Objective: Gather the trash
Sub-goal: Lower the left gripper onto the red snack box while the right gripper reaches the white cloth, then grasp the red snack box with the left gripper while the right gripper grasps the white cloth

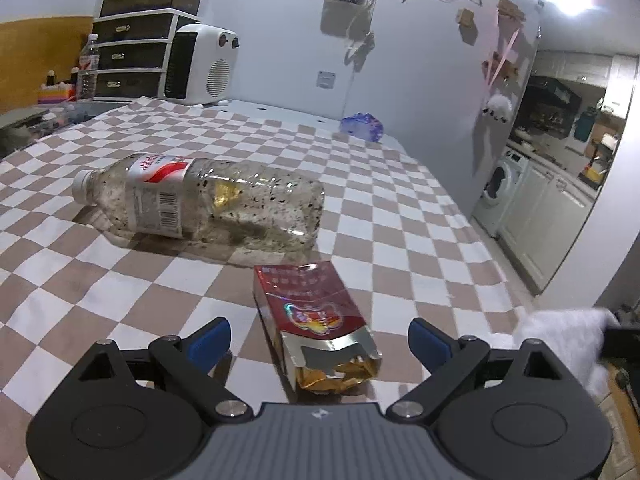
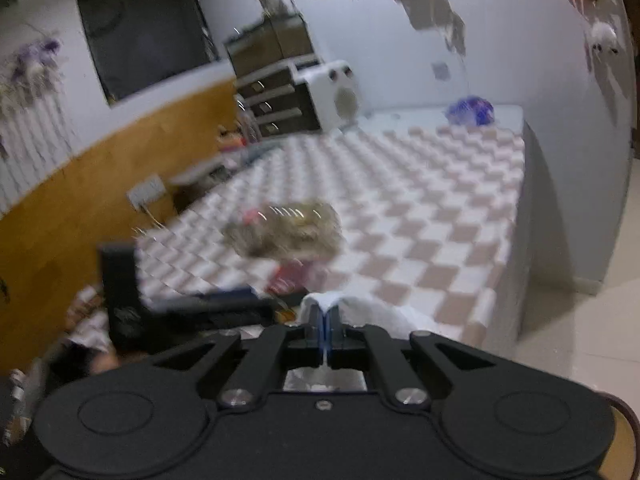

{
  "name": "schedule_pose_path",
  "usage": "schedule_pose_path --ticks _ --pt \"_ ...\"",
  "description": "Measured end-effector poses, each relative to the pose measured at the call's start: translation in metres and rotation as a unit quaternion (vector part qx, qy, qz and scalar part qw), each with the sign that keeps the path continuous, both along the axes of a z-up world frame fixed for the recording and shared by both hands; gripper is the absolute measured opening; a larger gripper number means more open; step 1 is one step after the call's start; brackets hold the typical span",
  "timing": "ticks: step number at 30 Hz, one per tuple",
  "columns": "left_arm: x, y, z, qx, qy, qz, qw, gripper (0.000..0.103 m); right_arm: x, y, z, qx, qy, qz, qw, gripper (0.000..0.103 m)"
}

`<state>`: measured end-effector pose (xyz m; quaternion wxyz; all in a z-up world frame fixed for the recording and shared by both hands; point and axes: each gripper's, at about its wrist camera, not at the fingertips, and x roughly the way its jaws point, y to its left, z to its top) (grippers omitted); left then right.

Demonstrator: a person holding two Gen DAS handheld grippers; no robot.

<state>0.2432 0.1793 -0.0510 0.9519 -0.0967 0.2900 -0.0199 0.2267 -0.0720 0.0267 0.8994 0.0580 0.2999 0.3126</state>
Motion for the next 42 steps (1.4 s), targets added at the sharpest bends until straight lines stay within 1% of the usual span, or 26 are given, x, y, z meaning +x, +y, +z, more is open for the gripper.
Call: schedule_pose_path --ticks 4,5,8,9,11,15,18,19,20,22,23,25,26,27,28,31,33,34,35,37,38,40,42 --pt "0.004 0.002 -0.005 0.010 0.011 0.007 0.9999 0.093 0.023 0.009 -0.023 -0.044 -0.020 -0.057 0.997 0.002" --pt "0.003 0.006 -0.005 0.008 0.012 0.014 0.9998 0.090 0.027 0.014 -0.028 -0.057 -0.027 -0.065 0.996 0.002" --pt "-0.003 0.023 -0.003 -0.006 0.004 0.047 0.9989 0.090 0.034 0.031 -0.044 -0.125 -0.071 -0.083 0.986 0.002" --pt "-0.005 0.026 -0.002 -0.008 0.002 0.054 0.9985 0.090 0.034 0.035 -0.048 -0.136 -0.075 -0.081 0.985 0.002" --pt "-0.010 0.027 -0.002 -0.008 -0.002 0.055 0.9985 0.090 0.037 0.035 -0.053 -0.124 -0.059 -0.065 0.988 0.002" --pt "-0.009 0.017 -0.004 0.003 0.000 0.021 0.9998 0.090 0.037 0.037 -0.060 -0.107 -0.048 -0.044 0.992 0.002" --pt "-0.006 0.013 -0.006 0.008 0.005 0.012 0.9999 0.090 0.040 0.032 -0.064 -0.067 -0.018 -0.021 0.997 0.003" --pt "-0.006 0.013 -0.006 0.006 0.004 0.012 0.9999 0.090 0.040 0.030 -0.065 -0.056 -0.010 -0.015 0.998 0.007" --pt "-0.006 0.014 -0.007 0.005 0.004 0.012 0.9999 0.090 0.040 0.028 -0.065 -0.043 -0.004 -0.011 0.999 0.008" --pt "-0.006 0.014 -0.006 0.006 0.002 0.012 0.9999 0.090 0.037 0.021 -0.064 -0.018 0.002 -0.013 1.000 0.027" --pt "-0.006 0.013 -0.006 0.008 0.001 0.011 0.9999 0.089 0.035 0.017 -0.062 -0.004 0.004 -0.016 1.000 0.032" --pt "-0.006 0.010 -0.005 0.014 -0.003 0.007 0.9999 0.089 0.029 0.008 -0.058 0.021 0.005 -0.022 1.000 0.058" --pt "-0.005 0.008 -0.004 0.019 -0.006 0.003 0.9998 0.089 0.025 0.005 -0.057 0.033 0.007 -0.026 0.999 0.063" --pt "-0.005 0.006 -0.003 0.022 -0.009 0.000 0.9997 0.089 0.021 0.003 -0.055 0.043 0.006 -0.030 0.999 0.074" --pt "-0.004 0.004 -0.003 0.025 -0.012 -0.004 0.9996 0.089 0.017 0.002 -0.053 0.051 0.006 -0.033 0.998 0.082" --pt "-0.001 0.001 -0.002 0.029 -0.013 -0.012 0.9994 0.089 0.004 0.006 -0.051 0.062 -0.001 -0.033 0.998 0.090" --pt "0.002 0.001 -0.004 0.025 -0.006 -0.013 0.9996 0.089 -0.001 0.016 -0.054 0.051 -0.006 -0.026 0.998 0.093" --pt "0.003 0.002 -0.004 0.021 -0.002 -0.013 0.9997 0.088 0.000 0.024 -0.057 0.036 -0.009 -0.023 0.999 0.093" --pt "0.004 0.004 -0.005 0.017 0.000 -0.012 0.9998 0.086 0.001 0.031 -0.060 0.019 -0.010 -0.025 0.999 0.093" --pt "0.005 0.005 -0.005 0.012 0.000 -0.010 0.9999 0.085 0.004 0.046 -0.068 -0.018 -0.008 -0.024 1.000 0.093" --pt "0.005 0.005 -0.005 0.012 -0.001 -0.011 0.9999 0.085 0.004 0.051 -0.071 -0.037 -0.015 -0.022 0.999 0.093" --pt "0.004 0.003 -0.004 0.017 -0.004 -0.016 0.9997 0.085 0.002 0.061 -0.076 -0.087 -0.050 -0.036 0.994 0.093" --pt "0.004 0.000 -0.004 0.021 -0.004 -0.021 0.9996 0.085 0.002 0.066 -0.077 -0.135 -0.091 -0.037 0.986 0.095"
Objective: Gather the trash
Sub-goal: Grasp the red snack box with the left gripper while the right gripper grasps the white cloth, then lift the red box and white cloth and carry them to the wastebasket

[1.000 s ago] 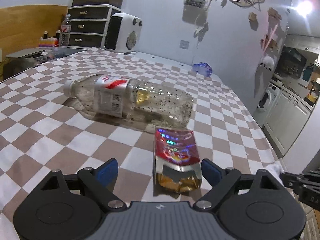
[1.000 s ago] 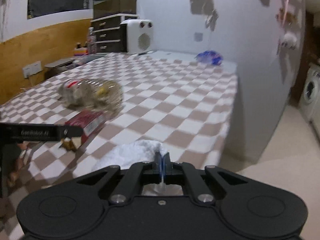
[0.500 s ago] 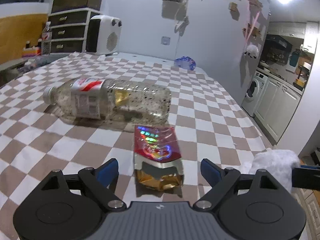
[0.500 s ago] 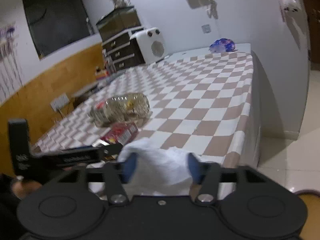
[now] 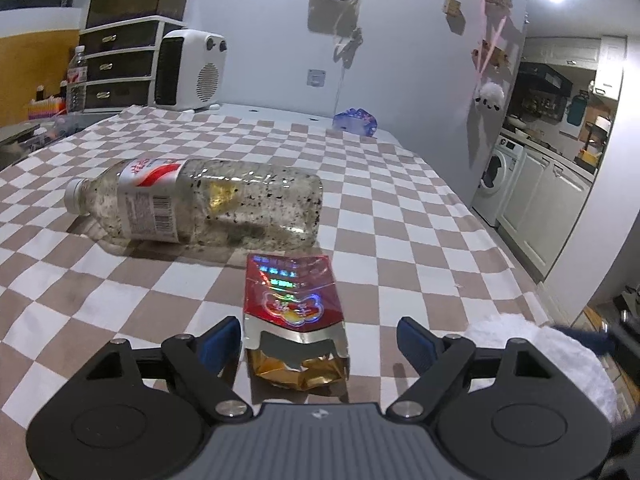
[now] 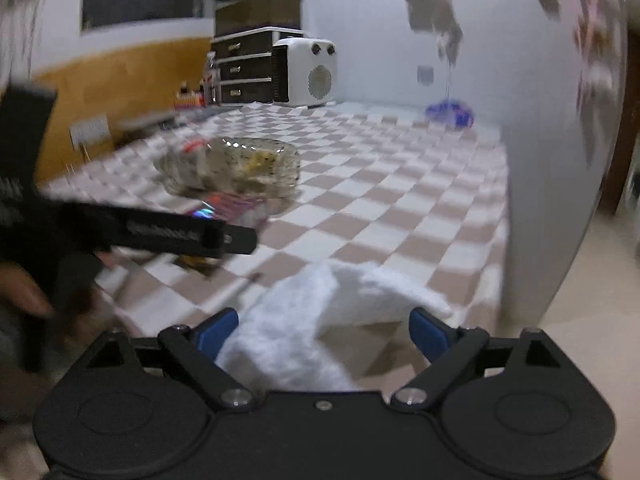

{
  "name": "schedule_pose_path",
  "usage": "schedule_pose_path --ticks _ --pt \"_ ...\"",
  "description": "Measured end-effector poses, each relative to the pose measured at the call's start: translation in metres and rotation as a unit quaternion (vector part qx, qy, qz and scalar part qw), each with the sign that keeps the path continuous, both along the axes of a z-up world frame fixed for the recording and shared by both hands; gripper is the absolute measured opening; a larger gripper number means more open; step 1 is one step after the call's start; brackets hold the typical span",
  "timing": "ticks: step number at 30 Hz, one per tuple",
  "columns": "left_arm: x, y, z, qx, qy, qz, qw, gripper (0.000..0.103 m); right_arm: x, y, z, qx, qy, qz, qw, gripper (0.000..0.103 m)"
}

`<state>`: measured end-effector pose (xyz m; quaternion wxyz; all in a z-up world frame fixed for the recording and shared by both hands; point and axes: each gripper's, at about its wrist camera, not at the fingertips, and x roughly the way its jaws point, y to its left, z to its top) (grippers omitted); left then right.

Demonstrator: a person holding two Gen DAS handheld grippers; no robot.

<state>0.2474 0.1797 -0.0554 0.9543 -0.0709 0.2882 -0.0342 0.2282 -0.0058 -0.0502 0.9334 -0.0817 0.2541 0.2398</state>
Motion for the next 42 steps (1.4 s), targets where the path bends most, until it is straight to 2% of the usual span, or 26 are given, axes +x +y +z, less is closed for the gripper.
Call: schedule_pose_path --ticks 3,7,11,15,17,19,20,22,23,24,25,28,31,38,42 --pt "0.000 -0.001 0.000 0.000 -0.002 -0.003 1.0000 0.085 0.008 -0.002 -0.001 -0.049 -0.025 0.016 0.998 0.097" --pt "0.002 -0.002 0.000 0.002 -0.002 -0.010 0.9999 0.085 0.032 -0.015 0.002 -0.064 -0.018 0.079 0.995 0.100" --pt "0.009 -0.001 -0.002 -0.003 0.009 -0.012 0.9999 0.085 0.051 -0.020 0.000 -0.050 -0.002 0.145 0.988 0.100" --pt "0.011 -0.002 -0.001 0.003 0.007 -0.009 0.9999 0.085 0.065 -0.027 -0.007 0.001 0.033 0.182 0.983 0.094" --pt "0.012 -0.006 0.000 0.019 0.005 -0.007 0.9998 0.085 0.061 -0.029 -0.009 0.009 0.025 0.184 0.983 0.088" --pt "0.014 -0.011 0.000 0.040 0.008 -0.004 0.9992 0.085 0.053 -0.029 -0.008 0.016 0.020 0.185 0.982 0.070" --pt "0.015 -0.012 0.000 0.046 0.010 -0.003 0.9989 0.085 0.049 -0.027 -0.008 0.017 0.019 0.185 0.982 0.065" --pt "0.017 -0.012 -0.001 0.046 0.012 -0.003 0.9989 0.085 0.039 -0.025 -0.007 0.019 0.017 0.177 0.984 0.044" --pt "0.018 -0.009 0.000 0.043 0.011 0.001 0.9990 0.085 0.034 -0.024 -0.006 0.020 0.016 0.172 0.985 0.038" --pt "0.018 -0.007 0.000 0.038 0.008 0.006 0.9992 0.085 0.029 -0.022 -0.005 0.021 0.017 0.167 0.986 0.028" --pt "0.018 -0.004 0.001 0.032 0.005 0.010 0.9994 0.081 0.023 -0.021 -0.005 0.021 0.016 0.160 0.987 0.022" --pt "0.021 0.002 0.000 0.018 0.010 0.015 0.9997 0.066 0.014 -0.019 -0.005 0.027 0.018 0.140 0.990 0.016" --pt "0.021 -0.001 0.000 0.022 0.009 0.008 0.9997 0.055 0.009 -0.022 -0.005 0.041 0.026 0.124 0.991 0.013" --pt "0.011 -0.008 0.004 0.049 -0.009 0.012 0.9987 0.053 -0.004 -0.027 -0.004 0.059 0.047 0.099 0.992 0.013" --pt "-0.002 -0.012 0.006 0.035 -0.002 0.003 0.9994 0.052 -0.009 -0.029 -0.002 0.070 0.060 0.078 0.993 0.012"
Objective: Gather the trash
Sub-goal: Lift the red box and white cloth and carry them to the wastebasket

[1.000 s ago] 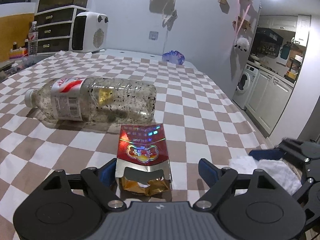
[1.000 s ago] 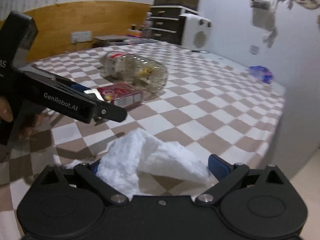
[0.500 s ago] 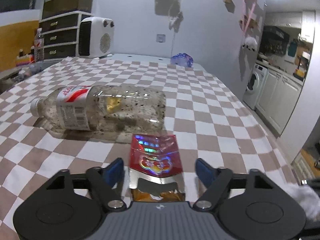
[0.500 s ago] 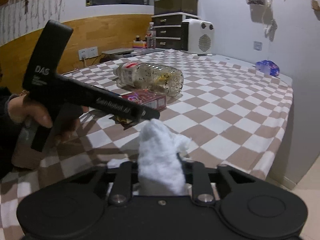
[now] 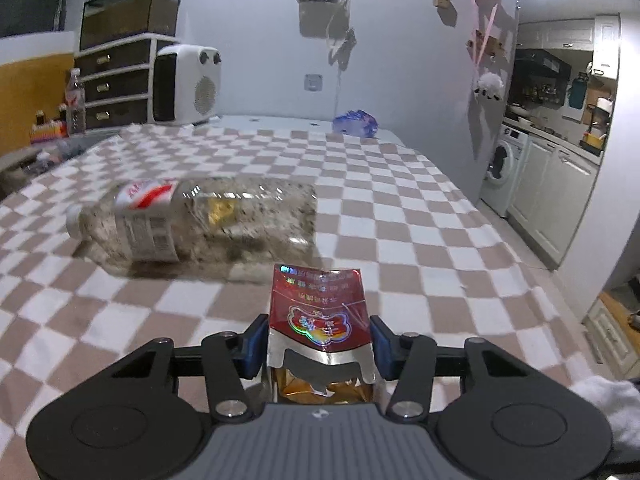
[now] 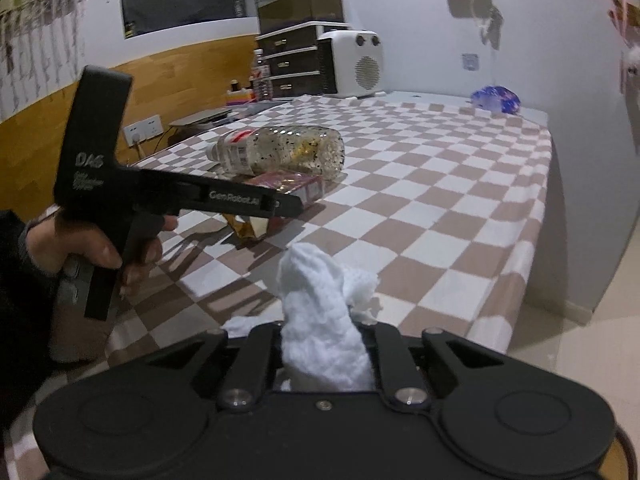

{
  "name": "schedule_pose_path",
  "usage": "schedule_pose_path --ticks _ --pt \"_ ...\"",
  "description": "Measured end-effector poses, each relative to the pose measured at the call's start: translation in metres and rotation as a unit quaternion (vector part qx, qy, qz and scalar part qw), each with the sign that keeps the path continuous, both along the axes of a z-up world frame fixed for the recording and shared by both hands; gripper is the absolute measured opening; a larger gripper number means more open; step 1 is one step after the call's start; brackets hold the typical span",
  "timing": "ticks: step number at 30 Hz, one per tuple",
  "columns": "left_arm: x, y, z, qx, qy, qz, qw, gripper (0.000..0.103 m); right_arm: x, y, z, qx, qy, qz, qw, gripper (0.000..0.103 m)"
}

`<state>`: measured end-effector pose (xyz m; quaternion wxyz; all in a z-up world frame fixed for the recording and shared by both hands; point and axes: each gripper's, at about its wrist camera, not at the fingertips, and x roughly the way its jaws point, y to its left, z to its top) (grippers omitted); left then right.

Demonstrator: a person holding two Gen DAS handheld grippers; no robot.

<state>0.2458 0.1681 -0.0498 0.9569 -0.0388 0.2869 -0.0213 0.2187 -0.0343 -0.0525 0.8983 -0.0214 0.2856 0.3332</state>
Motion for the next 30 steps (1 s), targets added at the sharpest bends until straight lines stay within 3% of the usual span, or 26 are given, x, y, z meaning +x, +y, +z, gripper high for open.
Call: schedule_pose_path --ticks 13,30 --pt "-0.087 -0.025 0.020 0.010 -0.012 0.007 0.9999 0.052 -0.026 -0.023 0.017 0.030 0.011 -0.038 0.999 0.011" --pt "-0.154 -0.052 0.047 0.001 -0.048 0.008 0.9988 0.052 -0.083 -0.072 0.046 0.031 -0.037 -0.093 0.994 0.011"
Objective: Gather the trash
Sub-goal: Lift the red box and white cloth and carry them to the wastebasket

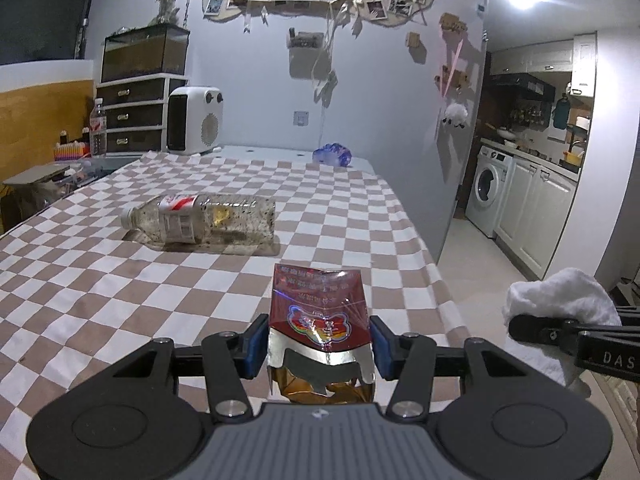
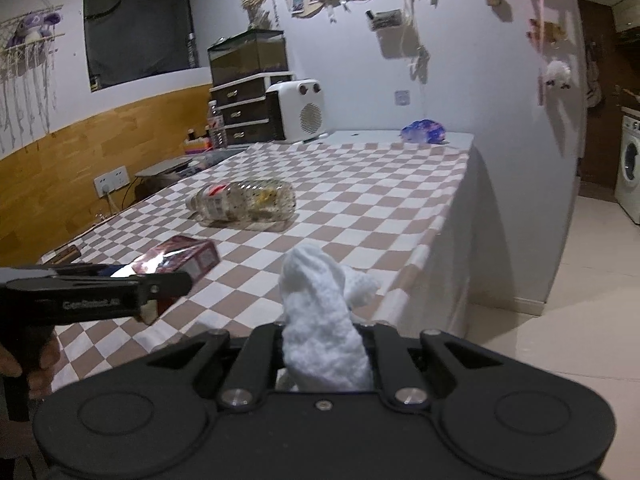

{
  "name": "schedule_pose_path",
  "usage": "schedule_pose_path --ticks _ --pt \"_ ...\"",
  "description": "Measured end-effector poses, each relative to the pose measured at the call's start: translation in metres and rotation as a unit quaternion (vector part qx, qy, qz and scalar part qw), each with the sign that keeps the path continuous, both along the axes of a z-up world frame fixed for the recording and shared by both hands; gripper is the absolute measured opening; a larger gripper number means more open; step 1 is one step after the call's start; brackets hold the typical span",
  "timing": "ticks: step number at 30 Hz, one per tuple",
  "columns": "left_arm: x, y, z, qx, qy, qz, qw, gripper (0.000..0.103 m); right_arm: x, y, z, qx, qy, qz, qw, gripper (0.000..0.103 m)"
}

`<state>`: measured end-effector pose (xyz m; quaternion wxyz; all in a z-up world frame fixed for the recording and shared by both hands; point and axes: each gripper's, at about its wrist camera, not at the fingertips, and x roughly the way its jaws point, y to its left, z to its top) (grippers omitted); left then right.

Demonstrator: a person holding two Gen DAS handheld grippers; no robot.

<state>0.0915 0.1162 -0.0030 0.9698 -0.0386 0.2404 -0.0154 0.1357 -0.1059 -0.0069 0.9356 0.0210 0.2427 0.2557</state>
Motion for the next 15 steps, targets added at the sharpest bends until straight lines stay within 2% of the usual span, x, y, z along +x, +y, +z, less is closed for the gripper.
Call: schedule_pose_path --ticks 15 --pt "-0.029 -0.055 0.003 0.002 -0.012 -0.041 0.9991 0.052 -0.046 -0.060 0.006 0.011 -0.018 -0.061 0.998 0.011"
